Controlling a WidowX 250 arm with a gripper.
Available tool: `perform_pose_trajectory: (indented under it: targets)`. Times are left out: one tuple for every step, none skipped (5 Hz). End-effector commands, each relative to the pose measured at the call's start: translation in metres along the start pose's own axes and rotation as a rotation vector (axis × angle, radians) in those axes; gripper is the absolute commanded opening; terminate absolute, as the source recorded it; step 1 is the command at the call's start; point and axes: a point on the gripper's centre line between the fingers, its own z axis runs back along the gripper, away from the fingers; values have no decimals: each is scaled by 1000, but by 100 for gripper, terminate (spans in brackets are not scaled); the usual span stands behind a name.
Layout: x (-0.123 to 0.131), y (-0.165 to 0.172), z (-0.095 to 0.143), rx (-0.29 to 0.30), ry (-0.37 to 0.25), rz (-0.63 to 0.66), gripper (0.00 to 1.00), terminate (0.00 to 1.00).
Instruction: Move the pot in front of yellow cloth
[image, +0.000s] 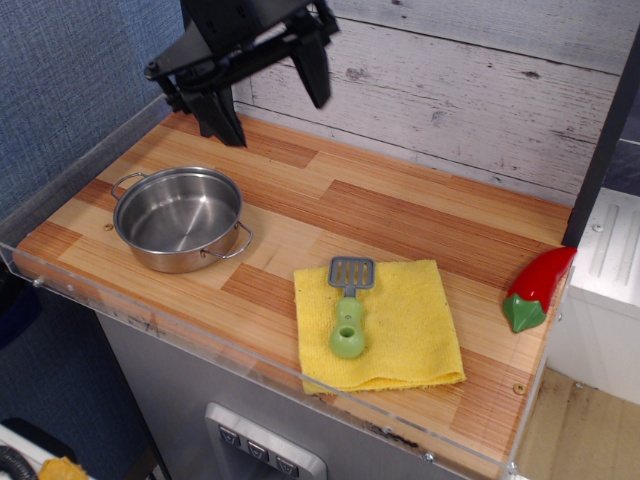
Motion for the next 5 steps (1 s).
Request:
perform_pose_trajectory:
  targets:
    - [46, 9, -9, 38, -91, 73, 100, 0]
    - [57, 23, -29, 96, -117, 61, 100, 0]
    - [58, 32, -43, 145, -108, 44, 100, 0]
    - [47, 26, -57, 194, -93, 42, 100, 0]
    - [41, 29, -68, 213, -75, 54, 100, 0]
